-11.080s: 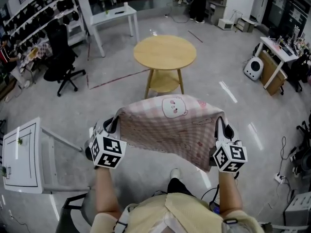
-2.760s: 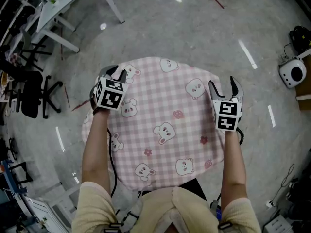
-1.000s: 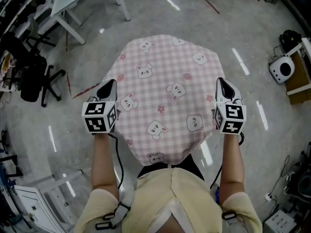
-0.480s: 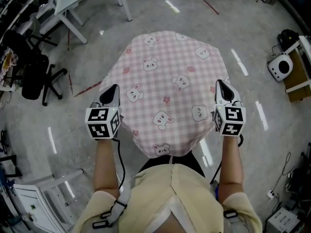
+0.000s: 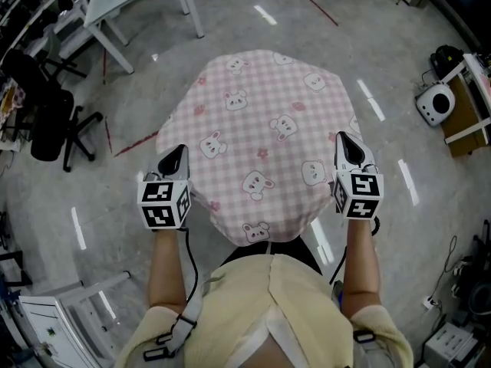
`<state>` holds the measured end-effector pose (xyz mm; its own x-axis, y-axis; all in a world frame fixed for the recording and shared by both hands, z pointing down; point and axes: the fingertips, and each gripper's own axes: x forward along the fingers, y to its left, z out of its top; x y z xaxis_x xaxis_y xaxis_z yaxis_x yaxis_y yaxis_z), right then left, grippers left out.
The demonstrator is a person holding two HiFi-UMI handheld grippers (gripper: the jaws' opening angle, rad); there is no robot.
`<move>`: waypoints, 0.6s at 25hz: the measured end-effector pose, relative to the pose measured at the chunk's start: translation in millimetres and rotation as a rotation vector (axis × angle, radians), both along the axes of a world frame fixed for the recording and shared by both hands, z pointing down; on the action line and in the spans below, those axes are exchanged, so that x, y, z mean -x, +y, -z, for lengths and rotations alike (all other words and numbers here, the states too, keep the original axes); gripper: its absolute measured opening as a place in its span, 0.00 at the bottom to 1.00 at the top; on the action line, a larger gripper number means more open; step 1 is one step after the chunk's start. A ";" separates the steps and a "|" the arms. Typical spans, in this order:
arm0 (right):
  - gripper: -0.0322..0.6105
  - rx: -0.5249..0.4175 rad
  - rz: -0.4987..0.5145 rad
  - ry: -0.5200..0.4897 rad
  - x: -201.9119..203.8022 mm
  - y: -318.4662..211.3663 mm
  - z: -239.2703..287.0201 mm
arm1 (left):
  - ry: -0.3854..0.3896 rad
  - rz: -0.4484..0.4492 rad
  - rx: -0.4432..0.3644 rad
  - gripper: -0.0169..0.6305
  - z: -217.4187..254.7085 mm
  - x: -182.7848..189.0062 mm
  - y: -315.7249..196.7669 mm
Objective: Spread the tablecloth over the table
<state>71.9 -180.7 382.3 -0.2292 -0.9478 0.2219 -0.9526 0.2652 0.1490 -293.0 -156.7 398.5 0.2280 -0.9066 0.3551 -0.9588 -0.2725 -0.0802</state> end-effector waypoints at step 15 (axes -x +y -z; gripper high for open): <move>0.05 0.037 0.032 -0.025 13.1 23.8 -8.7 | -0.002 0.028 0.006 0.04 -6.9 6.3 28.6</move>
<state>58.8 -156.9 391.0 -0.2651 -0.9311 0.2506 -0.9469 0.3004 0.1144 -299.3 -128.0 405.4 0.2014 -0.9106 0.3609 -0.9660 -0.2458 -0.0809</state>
